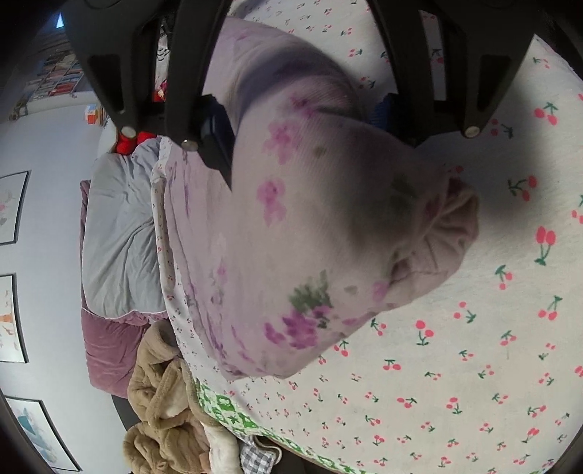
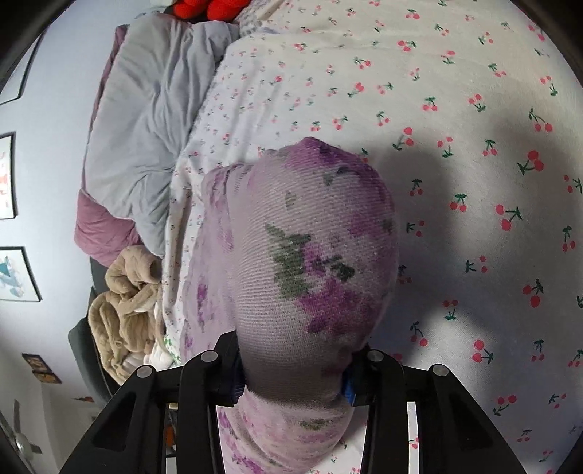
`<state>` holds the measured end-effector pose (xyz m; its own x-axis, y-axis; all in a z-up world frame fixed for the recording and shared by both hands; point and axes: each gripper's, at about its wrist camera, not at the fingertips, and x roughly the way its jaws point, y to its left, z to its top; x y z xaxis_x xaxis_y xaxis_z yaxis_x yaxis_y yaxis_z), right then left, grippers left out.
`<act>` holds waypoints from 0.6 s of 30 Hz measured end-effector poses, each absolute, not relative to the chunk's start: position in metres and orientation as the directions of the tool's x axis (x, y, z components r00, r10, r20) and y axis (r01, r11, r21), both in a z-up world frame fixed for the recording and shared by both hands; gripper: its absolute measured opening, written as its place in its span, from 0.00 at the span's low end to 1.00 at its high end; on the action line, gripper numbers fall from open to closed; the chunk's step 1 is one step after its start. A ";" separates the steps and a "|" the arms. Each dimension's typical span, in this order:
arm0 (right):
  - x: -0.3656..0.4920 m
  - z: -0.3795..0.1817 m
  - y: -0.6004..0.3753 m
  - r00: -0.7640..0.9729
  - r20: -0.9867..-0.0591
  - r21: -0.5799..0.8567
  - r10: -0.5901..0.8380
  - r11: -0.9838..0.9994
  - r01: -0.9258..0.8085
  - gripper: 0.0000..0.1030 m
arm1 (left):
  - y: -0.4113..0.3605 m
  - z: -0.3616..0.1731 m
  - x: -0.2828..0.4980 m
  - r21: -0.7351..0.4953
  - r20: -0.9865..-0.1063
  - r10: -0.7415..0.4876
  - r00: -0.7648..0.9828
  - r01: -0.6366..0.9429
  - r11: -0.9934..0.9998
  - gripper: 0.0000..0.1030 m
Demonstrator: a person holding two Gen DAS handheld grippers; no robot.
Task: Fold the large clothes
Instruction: 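Grasp the folded jacket bundle with the left gripper while the right gripper grasps its other end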
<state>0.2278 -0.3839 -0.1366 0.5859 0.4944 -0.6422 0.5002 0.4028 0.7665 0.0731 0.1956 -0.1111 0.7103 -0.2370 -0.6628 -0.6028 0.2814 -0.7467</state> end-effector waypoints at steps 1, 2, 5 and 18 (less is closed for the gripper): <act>0.230 -0.140 -0.384 0.580 -0.647 0.762 0.494 0.404 0.506 0.38 | 0.197 -0.111 0.075 -0.751 -0.658 -0.238 0.715 -0.597 0.284 0.60; 0.231 -0.141 -0.385 0.578 -0.648 0.762 0.497 0.405 0.506 0.38 | 0.195 -0.109 0.075 -0.751 -0.656 -0.233 0.718 -0.592 0.292 0.55; 0.231 -0.125 -0.380 0.595 -0.653 0.754 0.468 0.474 0.455 0.30 | 0.193 -0.093 0.074 -0.730 -0.671 -0.199 0.714 -0.589 0.347 0.39; 0.228 -0.079 -0.356 0.645 -0.685 0.660 0.339 0.663 0.353 0.23 | 0.201 -0.065 0.101 -0.707 -0.680 -0.182 0.711 -0.567 0.424 0.34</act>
